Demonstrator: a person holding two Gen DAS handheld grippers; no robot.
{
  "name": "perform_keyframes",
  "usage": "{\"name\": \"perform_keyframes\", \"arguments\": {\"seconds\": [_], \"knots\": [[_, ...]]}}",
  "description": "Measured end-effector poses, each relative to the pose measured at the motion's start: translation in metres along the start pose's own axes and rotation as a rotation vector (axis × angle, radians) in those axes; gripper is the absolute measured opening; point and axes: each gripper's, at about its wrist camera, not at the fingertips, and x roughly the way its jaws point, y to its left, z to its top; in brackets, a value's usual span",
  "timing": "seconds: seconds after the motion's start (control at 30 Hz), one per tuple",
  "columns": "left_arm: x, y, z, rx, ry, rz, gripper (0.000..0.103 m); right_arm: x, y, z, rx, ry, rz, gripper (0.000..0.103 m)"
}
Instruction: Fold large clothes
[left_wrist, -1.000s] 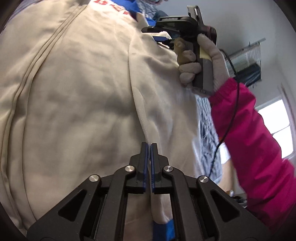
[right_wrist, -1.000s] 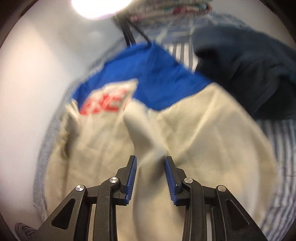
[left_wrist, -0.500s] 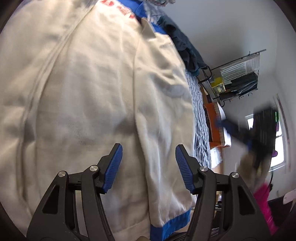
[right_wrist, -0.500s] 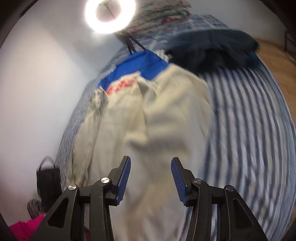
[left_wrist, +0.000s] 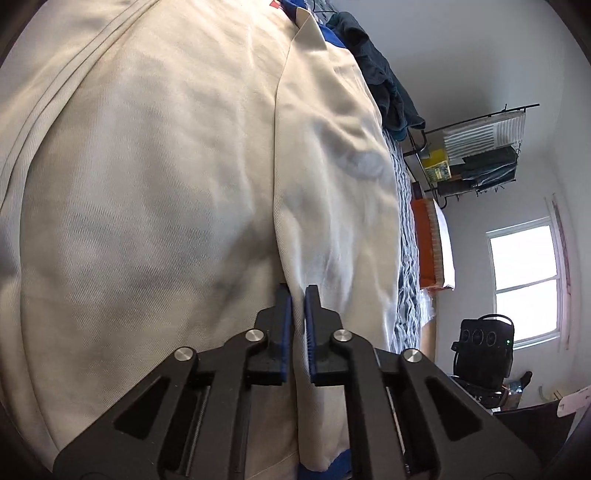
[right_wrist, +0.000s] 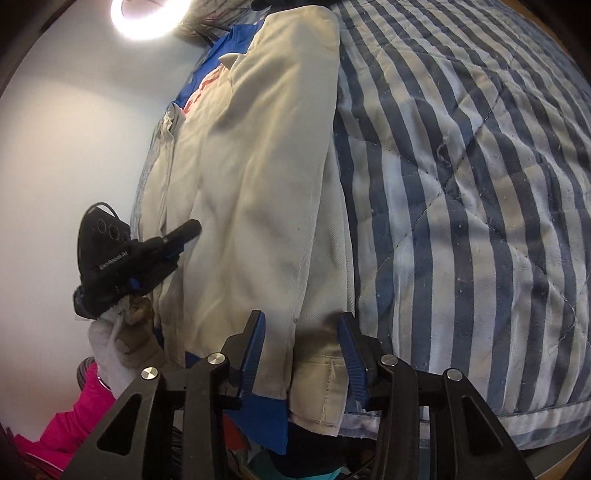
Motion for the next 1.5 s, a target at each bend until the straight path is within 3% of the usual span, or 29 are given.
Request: {"name": "perform_keyframes", "arguments": {"seconds": [0.2, 0.27, 0.33, 0.5, 0.67, 0.8, 0.83, 0.9, 0.97, 1.0, 1.27, 1.5], "knots": [[-0.004, -0.006, -0.007, 0.031, -0.022, 0.026, 0.001, -0.009, 0.010, 0.005, -0.017, -0.038, -0.009, 0.036], [-0.002, -0.009, -0.007, 0.037, -0.025, 0.031, 0.001, -0.019, 0.017, 0.002, -0.024, -0.057, 0.039, 0.036], [-0.001, -0.009, -0.007, 0.035, -0.025, 0.037, 0.001, -0.020, 0.022, -0.001, -0.045, -0.049, 0.057, 0.036], [-0.003, -0.013, -0.006, 0.046, -0.027, 0.036, 0.001, 0.002, 0.017, -0.003, -0.017, 0.015, 0.003, 0.037], [0.003, -0.003, 0.003, -0.047, 0.027, 0.020, 0.002, 0.018, 0.008, -0.002, 0.027, 0.030, 0.046, 0.038], [0.006, 0.003, 0.007, -0.092, 0.026, -0.020, 0.017, 0.024, 0.018, -0.005, -0.012, 0.038, 0.046, 0.038], [0.008, 0.003, 0.009, -0.095, 0.029, -0.026, 0.017, 0.024, 0.021, -0.007, -0.020, 0.034, 0.040, 0.035], [0.010, 0.003, 0.011, -0.105, 0.013, -0.038, 0.017, 0.026, 0.025, -0.009, -0.032, 0.032, 0.024, 0.016], [0.011, -0.001, 0.011, -0.090, 0.002, -0.026, 0.014, 0.025, 0.028, -0.010, -0.045, 0.024, -0.001, 0.006], [0.010, -0.002, 0.010, -0.078, -0.011, -0.013, 0.003, 0.021, 0.028, -0.010, -0.052, 0.018, -0.006, 0.003], [0.011, -0.020, -0.012, -0.024, -0.013, -0.006, 0.000, -0.009, 0.027, -0.009, -0.112, -0.033, -0.077, 0.000], [0.020, -0.027, -0.024, 0.040, 0.004, 0.044, 0.000, -0.012, 0.006, -0.006, -0.053, -0.032, -0.101, 0.000]]}}
